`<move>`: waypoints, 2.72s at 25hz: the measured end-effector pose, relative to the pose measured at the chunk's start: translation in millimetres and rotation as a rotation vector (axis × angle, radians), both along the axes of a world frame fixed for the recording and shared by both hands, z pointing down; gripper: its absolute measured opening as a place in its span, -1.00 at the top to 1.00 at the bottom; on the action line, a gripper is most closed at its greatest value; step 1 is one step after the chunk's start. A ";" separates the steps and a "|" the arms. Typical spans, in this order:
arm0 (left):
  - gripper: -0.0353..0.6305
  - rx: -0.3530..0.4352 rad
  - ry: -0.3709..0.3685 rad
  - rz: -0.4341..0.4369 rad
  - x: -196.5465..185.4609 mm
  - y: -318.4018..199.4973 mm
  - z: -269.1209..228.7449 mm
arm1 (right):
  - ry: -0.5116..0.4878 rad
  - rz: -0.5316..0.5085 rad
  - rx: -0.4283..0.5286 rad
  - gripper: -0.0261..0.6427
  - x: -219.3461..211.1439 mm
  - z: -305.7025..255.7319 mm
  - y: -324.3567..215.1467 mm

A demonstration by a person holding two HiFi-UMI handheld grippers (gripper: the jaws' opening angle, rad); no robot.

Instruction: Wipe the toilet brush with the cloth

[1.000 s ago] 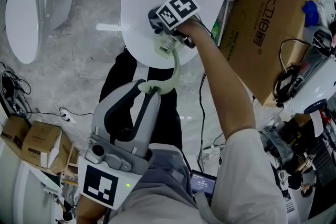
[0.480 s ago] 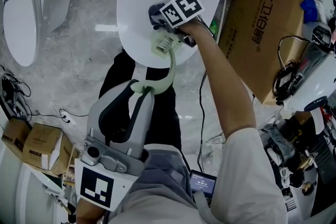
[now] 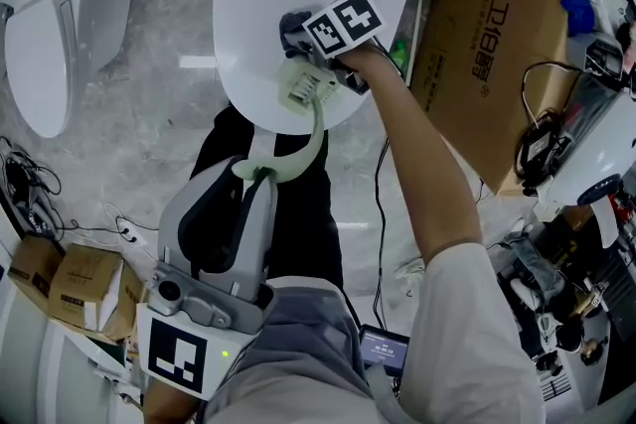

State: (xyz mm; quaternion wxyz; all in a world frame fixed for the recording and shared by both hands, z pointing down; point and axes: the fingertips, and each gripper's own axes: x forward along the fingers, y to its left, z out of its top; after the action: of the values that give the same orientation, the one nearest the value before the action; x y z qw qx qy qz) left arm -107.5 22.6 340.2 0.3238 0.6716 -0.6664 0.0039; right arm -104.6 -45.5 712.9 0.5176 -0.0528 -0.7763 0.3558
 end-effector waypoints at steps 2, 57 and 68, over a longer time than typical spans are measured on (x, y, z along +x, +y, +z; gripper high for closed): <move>0.89 0.002 -0.005 -0.002 -0.2 -1.0 -0.5 | 0.000 0.021 -0.002 0.56 3.6 0.0 -2.8; 0.89 -0.024 -0.029 -0.017 4.7 -21.4 -1.3 | -0.025 0.387 0.017 0.56 98.5 1.4 -18.0; 0.89 -0.025 -0.030 -0.056 5.9 -26.0 -2.0 | -0.017 0.455 0.031 0.56 124.0 2.1 -15.9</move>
State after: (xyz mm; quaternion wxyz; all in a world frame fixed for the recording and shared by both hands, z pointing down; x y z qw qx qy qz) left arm -101.6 -3.4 338.2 0.3220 0.6483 -0.6898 0.0131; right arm 19.4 -61.4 715.0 0.4184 0.1285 -0.7779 0.4509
